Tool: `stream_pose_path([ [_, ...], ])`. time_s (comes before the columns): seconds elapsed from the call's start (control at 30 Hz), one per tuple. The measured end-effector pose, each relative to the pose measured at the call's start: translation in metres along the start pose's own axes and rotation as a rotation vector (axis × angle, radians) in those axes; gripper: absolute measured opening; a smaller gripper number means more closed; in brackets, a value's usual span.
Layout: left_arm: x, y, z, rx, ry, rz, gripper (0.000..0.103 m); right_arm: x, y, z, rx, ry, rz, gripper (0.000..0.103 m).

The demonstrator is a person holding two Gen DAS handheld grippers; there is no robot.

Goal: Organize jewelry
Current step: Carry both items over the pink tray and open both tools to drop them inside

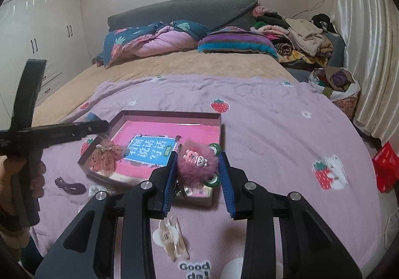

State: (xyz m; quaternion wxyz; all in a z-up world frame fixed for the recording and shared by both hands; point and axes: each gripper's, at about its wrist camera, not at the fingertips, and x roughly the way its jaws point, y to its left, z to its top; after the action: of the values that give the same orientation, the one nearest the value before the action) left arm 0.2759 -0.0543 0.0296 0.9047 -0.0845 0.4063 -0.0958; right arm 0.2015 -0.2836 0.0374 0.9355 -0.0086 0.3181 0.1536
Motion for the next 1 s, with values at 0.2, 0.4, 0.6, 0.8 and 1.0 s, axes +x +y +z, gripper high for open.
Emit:
stream_pose_path([
  [0.2,0.026,0.004,-0.003,-0.003,0.051,0.030,0.025,0.025,0.000,0.010,0.001,0.008,0.015,0.032],
  [0.4,0.047,0.007,-0.007,0.011,0.103,0.036,0.025,0.059,0.006,0.021,0.007,0.036,0.027,0.032],
  [0.6,0.062,0.015,-0.012,-0.012,0.120,0.022,0.026,0.095,0.011,0.028,-0.010,0.095,0.019,0.032],
  [0.8,0.069,0.023,-0.019,-0.042,0.159,0.011,0.043,0.119,0.012,0.028,-0.008,0.124,0.003,0.032],
  [1.0,0.054,0.033,-0.020,-0.039,0.136,0.026,0.064,0.140,0.015,0.022,0.003,0.171,0.003,0.032],
])
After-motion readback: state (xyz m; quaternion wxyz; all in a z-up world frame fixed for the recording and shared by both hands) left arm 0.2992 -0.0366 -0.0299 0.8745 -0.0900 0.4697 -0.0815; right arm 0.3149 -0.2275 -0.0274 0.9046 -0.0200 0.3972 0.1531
